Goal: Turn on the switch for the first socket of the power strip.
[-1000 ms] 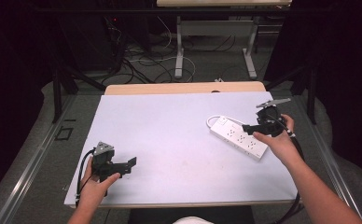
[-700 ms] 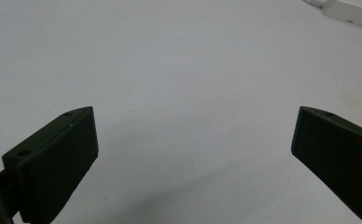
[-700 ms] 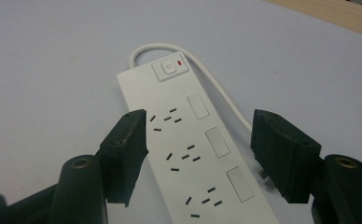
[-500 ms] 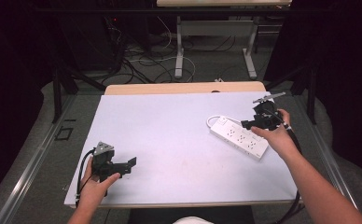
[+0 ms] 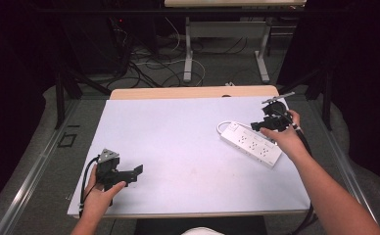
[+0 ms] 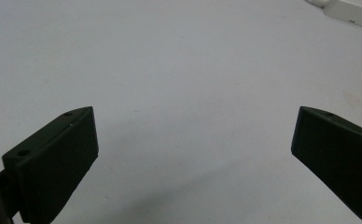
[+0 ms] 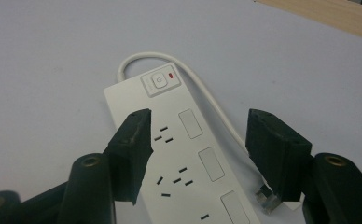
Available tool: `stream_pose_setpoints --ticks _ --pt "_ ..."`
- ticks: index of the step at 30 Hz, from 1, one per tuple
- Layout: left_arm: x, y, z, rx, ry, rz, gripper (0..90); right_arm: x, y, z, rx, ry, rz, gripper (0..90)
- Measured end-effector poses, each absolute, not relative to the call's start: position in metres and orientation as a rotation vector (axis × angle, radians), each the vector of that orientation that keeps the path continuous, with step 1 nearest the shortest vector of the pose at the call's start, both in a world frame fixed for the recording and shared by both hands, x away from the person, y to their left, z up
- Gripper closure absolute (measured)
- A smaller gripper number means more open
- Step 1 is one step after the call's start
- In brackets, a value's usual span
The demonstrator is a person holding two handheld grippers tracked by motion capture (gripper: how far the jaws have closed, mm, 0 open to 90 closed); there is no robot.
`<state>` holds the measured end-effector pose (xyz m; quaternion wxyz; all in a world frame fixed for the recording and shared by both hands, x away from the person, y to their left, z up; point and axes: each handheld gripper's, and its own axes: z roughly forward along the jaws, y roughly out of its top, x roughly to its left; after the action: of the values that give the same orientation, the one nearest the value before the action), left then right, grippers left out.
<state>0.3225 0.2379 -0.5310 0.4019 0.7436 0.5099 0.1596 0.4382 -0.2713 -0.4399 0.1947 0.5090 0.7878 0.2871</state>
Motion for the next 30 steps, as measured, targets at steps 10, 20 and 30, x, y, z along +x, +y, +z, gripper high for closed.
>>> stream_pose_setpoints --ticks 10,20,30 --pt "0.323 0.238 -0.531 1.887 1.293 0.394 0.5 0.449 -0.269 -0.445 1.456 2.208 0.791 45.3" --pt "0.323 0.238 -0.533 1.872 1.294 0.419 0.5 0.459 -0.266 -0.454 1.477 2.220 0.765 48.8" --pt "0.323 0.238 -0.533 1.873 1.295 0.416 0.6 0.466 -0.263 -0.461 1.517 2.233 0.748 57.0"
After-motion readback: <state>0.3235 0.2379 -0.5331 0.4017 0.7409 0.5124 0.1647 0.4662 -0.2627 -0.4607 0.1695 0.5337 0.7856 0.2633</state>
